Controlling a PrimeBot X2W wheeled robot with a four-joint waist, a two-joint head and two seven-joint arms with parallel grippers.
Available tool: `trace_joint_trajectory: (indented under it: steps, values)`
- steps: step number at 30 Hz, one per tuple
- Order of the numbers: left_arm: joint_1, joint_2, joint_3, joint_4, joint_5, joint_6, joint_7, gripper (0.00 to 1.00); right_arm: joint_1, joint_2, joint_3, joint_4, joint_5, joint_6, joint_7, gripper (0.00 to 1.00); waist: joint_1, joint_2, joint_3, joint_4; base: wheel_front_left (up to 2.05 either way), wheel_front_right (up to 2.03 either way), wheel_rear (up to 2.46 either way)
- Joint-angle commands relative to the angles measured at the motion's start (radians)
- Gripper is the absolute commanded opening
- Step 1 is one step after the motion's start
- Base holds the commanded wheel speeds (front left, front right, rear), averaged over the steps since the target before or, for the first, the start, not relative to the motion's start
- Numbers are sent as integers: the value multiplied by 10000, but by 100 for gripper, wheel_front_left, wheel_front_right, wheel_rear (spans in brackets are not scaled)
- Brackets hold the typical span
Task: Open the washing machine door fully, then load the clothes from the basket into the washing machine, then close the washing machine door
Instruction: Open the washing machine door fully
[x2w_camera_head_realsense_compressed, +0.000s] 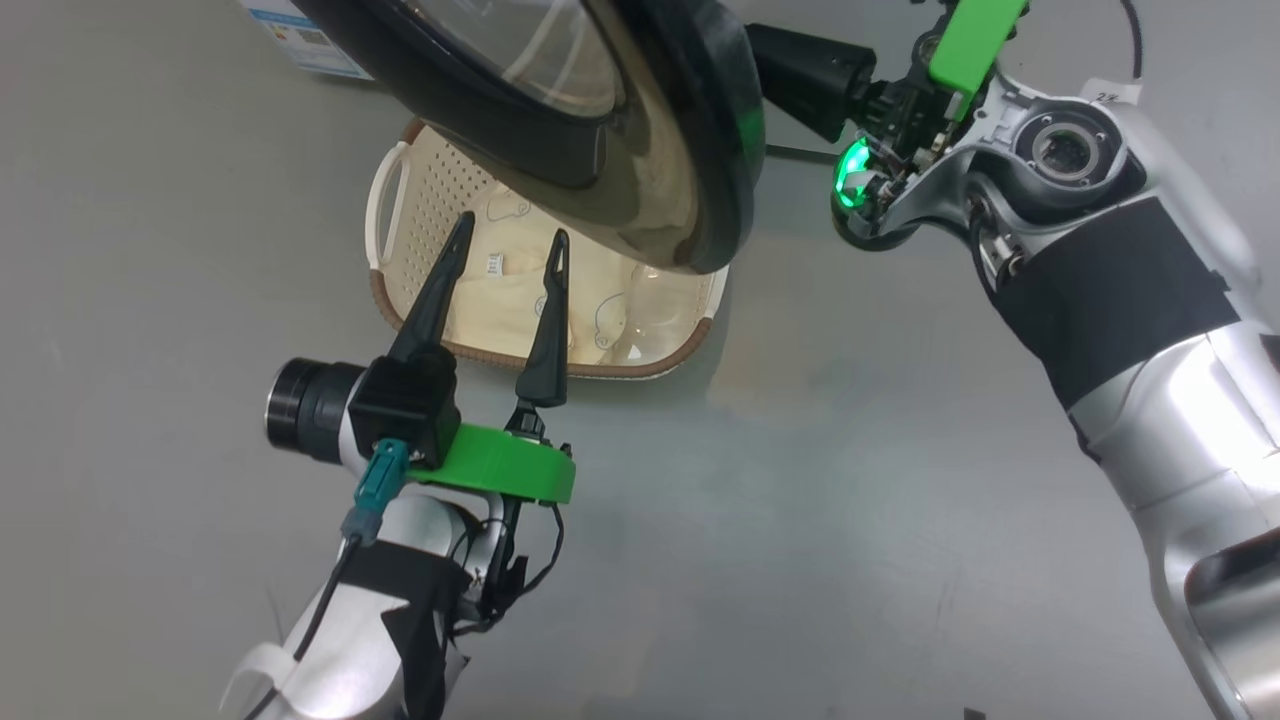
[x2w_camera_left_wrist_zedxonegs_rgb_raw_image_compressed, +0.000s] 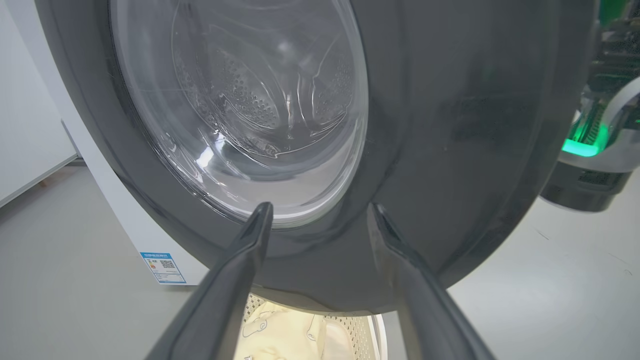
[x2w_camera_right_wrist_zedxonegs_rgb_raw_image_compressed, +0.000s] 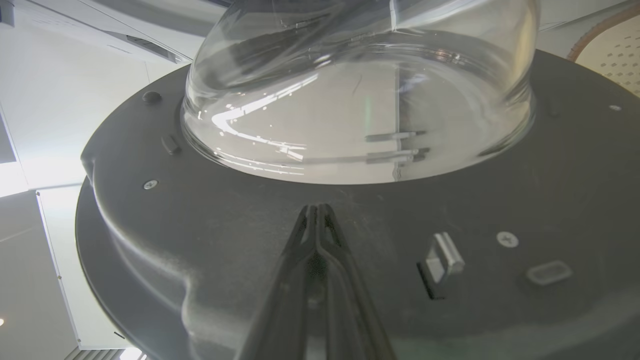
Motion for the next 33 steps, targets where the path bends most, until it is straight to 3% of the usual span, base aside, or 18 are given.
trace_joint_trajectory:
  steps: [1,10,21,33]
  values:
    - [67,156,356,-284,114,-1,-69,100,94,336,160,-521,148,42,47,0,1,0,-20,1,0,0,0]
    - [131,156,322,-268,74,-16,-69,100,727,148,1256,-1541,775,42,-196,0,1,0,-177,77,0,0,0]
    - [207,156,370,-234,75,-29,-69,100,889,-527,2447,-2204,1872,42,-1047,0,1,0,-332,143,0,0,0]
    - [394,156,531,-59,79,-63,-69,100,1130,-1519,2205,-2785,2365,42,-4241,0,1,0,-795,-52,0,0,0]
